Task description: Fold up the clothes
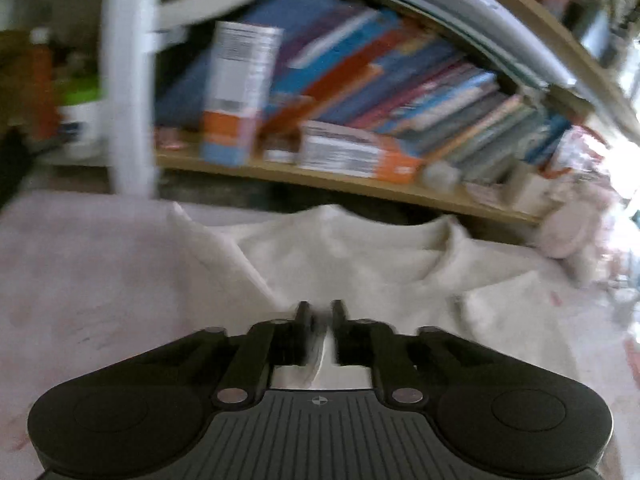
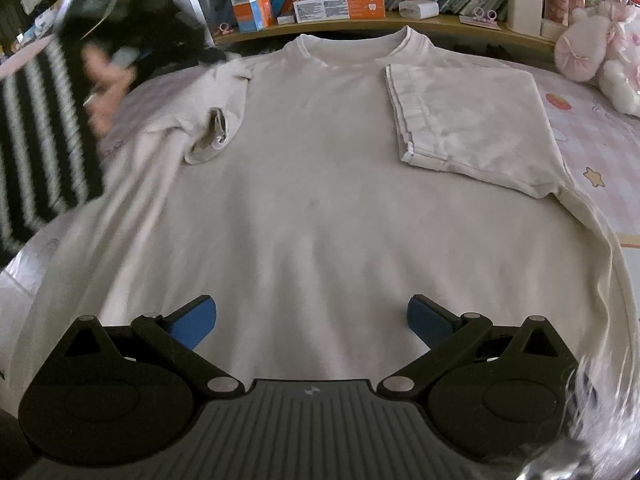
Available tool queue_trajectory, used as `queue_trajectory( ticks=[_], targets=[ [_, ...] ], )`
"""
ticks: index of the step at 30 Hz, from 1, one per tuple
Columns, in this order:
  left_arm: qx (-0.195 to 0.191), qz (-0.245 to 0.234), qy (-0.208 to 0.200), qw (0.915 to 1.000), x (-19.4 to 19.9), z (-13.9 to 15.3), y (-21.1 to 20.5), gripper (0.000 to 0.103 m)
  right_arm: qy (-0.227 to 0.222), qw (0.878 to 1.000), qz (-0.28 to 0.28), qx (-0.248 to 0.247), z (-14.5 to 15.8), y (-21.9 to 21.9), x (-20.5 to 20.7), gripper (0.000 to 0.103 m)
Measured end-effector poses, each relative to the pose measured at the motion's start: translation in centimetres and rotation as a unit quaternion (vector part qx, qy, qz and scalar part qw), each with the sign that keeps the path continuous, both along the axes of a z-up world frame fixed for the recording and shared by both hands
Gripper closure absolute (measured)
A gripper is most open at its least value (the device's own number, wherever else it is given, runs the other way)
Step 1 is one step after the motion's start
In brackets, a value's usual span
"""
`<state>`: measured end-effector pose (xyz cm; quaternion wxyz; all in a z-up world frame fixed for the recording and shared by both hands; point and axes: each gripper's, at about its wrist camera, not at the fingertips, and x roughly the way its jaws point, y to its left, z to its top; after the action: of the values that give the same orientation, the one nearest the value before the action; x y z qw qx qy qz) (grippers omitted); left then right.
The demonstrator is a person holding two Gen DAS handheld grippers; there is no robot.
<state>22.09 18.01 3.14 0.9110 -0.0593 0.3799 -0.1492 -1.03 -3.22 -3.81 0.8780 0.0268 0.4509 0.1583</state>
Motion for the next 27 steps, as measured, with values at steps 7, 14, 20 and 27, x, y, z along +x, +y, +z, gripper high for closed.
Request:
queue_trajectory(
  ticks=[7,14,20,27],
  targets=[
    [0.102,0.021,-0.057,0.9930,-3.1,1.2,1.3,0.044,0.000,1.000,0.002,0.004,0.0,-0.5,-0.2,0.000],
    [0.067,0.012,-0.075,0.9948,-5.6,1.0,1.5,0.049,-0.004,1.000,0.010,-0.011,-0.3,0.0,-0.1,0.000],
    [0.133,-0.022,-0.027,0.9905,-2.6,-1.9,-3.8,0.102,-0.003,1.000,0.016,-0.013,-0.2,0.0,-0.4,0.000],
    [-0.087,-0.031,0.009,0.9956,0.0,-1.1,-3.3,0.070,0.001,1.000,0.017,-0.012,-0.1,-0.3,-0.8,0.000]
  ],
)
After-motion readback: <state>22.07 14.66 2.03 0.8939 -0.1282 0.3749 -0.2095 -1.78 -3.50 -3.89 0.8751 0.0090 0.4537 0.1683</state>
